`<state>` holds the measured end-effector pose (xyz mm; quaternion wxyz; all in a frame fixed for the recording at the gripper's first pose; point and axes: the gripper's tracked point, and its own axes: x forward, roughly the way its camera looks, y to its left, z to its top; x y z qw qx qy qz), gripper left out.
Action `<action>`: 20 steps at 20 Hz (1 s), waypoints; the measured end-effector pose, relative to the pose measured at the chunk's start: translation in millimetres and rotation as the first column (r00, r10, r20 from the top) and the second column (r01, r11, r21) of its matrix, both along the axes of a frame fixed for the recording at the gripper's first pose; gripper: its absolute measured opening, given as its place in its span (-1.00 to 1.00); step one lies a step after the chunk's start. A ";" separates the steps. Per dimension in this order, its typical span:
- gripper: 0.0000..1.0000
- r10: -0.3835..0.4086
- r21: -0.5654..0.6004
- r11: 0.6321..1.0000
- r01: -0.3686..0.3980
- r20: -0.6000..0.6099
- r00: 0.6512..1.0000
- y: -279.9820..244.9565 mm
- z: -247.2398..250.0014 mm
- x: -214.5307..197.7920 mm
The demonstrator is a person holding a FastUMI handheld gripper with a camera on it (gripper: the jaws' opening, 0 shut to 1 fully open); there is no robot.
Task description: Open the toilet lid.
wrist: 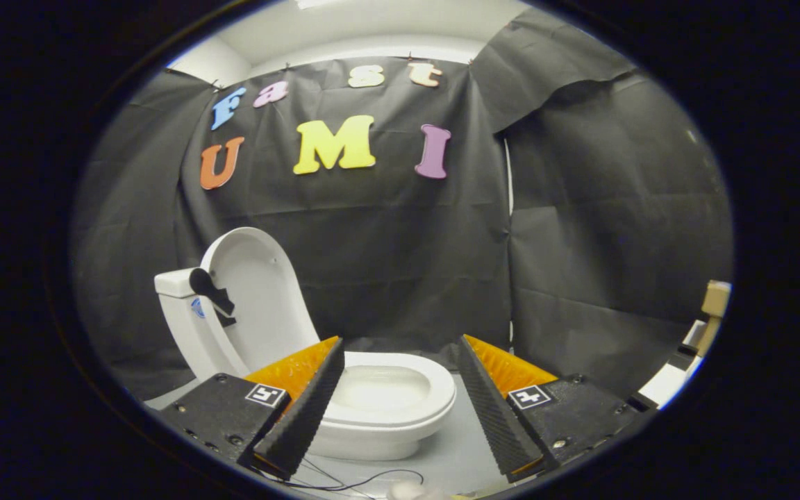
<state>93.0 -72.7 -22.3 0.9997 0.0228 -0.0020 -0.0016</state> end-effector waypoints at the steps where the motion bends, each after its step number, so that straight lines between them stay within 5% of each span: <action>1: 1.00 -0.003 0.009 1.000 0.003 0.002 1.000 -2.9 -0.1 -0.4; 20: 1.00 0.015 -0.064 0.998 -0.016 -0.019 1.000 -2.4 -10.1 -8.0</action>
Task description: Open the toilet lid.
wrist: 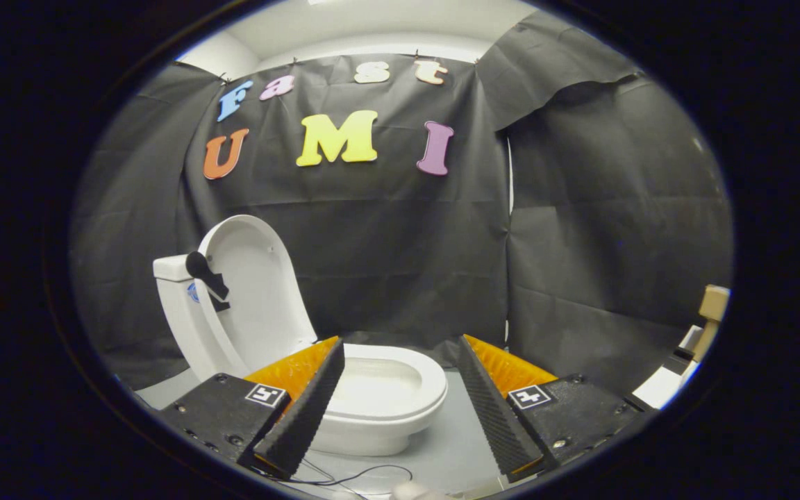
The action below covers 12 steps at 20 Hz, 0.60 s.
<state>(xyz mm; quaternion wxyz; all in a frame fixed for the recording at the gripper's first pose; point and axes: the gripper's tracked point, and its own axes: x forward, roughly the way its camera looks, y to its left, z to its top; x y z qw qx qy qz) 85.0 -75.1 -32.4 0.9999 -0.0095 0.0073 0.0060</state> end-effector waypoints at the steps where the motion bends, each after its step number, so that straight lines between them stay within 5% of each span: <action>1: 1.00 0.001 0.001 1.000 -0.001 -0.004 1.000 0.3 -0.1 -0.2; 12: 1.00 -0.003 0.027 1.000 0.004 -0.024 1.000 -3.2 -3.7 -0.7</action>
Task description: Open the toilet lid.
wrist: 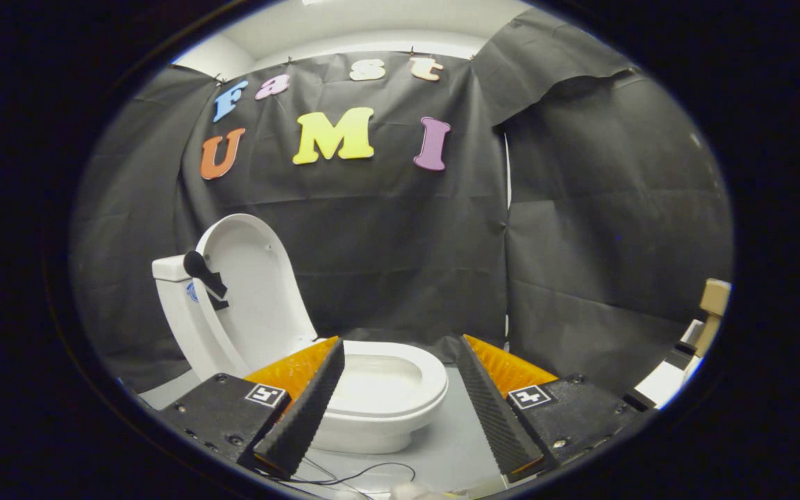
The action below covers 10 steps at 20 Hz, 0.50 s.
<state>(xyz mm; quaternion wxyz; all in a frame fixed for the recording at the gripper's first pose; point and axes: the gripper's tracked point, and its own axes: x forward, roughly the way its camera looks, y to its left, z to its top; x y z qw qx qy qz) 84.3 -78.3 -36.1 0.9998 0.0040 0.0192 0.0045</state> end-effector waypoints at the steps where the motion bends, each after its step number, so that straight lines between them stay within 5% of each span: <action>1: 1.00 -0.001 0.002 1.000 0.001 -0.002 1.000 -0.2 -0.6 -0.4; 10: 1.00 -0.003 -0.005 1.000 0.003 0.002 1.000 0.5 0.3 -1.5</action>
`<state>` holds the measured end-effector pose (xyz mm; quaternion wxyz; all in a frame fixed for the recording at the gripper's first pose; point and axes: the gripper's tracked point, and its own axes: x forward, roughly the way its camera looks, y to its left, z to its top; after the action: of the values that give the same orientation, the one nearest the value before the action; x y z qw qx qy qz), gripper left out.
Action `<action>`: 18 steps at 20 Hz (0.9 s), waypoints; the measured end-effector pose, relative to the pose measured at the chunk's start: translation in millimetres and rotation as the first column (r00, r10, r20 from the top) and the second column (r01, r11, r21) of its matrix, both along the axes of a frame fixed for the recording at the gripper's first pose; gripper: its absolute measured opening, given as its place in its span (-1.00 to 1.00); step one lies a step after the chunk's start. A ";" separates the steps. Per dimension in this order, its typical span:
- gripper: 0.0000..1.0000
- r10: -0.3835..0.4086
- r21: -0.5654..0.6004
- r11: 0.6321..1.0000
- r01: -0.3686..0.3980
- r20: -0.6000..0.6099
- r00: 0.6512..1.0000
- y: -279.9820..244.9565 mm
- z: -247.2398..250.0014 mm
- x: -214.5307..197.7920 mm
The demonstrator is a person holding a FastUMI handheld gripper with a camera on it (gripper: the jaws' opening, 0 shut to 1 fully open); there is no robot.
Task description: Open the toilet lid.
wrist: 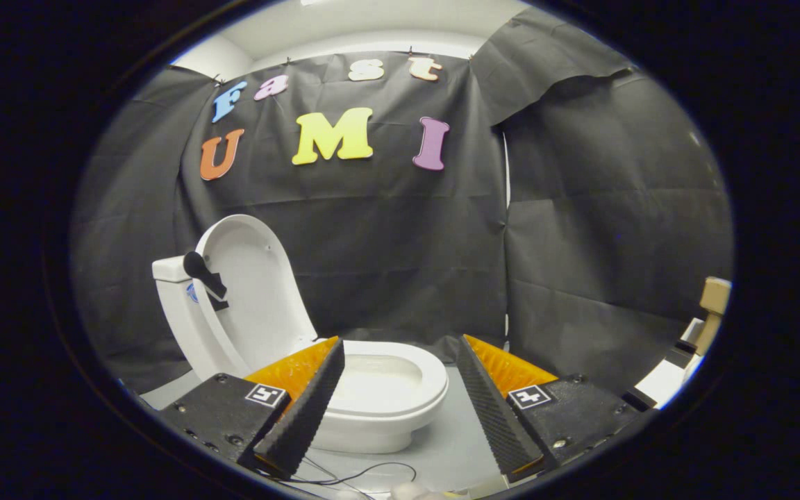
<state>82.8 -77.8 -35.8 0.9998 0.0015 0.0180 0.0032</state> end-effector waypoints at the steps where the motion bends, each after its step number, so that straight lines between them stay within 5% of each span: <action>1: 1.00 0.001 0.001 1.000 -0.001 -0.001 1.000 0.5 0.3 0.8; 18: 1.00 0.011 -0.014 1.000 -0.011 0.003 1.000 5.1 -1.4 -1.3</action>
<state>81.5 -72.7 -37.3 0.9998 -0.0059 0.0162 0.0087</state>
